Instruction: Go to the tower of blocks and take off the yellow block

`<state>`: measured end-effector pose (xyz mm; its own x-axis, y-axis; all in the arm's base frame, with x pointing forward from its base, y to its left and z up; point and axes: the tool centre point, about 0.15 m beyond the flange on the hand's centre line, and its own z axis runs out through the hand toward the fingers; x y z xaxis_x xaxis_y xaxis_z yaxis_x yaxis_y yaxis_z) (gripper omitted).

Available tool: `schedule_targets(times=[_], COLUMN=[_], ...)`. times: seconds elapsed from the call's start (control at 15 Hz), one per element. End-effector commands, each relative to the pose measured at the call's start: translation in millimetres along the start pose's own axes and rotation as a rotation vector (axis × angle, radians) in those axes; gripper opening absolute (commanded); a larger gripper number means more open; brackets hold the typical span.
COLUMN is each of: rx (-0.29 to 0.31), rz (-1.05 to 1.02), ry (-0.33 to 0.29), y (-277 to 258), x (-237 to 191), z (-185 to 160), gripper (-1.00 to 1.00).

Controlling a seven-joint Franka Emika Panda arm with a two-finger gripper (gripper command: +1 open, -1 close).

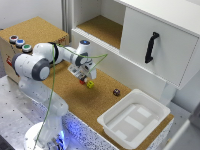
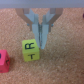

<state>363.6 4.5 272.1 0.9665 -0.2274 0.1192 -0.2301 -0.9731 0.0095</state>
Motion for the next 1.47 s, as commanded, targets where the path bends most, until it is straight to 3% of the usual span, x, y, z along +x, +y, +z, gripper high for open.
schedule_targets(times=[0.0,0.07,0.6,1.0,1.4], rx=[0.039,0.065,0.184,0.172,0.126], rz=[-0.04,-0.051,-0.206,-0.242,-0.234], ry=[0.057,0.04,-0.015,-0.121,-0.113], y=[-6,-13,-121,-137,-128], x=[-13,-12,-14,-13,-1], z=[-15,-16,-28,5,42], gripper=[-1.0,1.0,1.0,1.0,1.0])
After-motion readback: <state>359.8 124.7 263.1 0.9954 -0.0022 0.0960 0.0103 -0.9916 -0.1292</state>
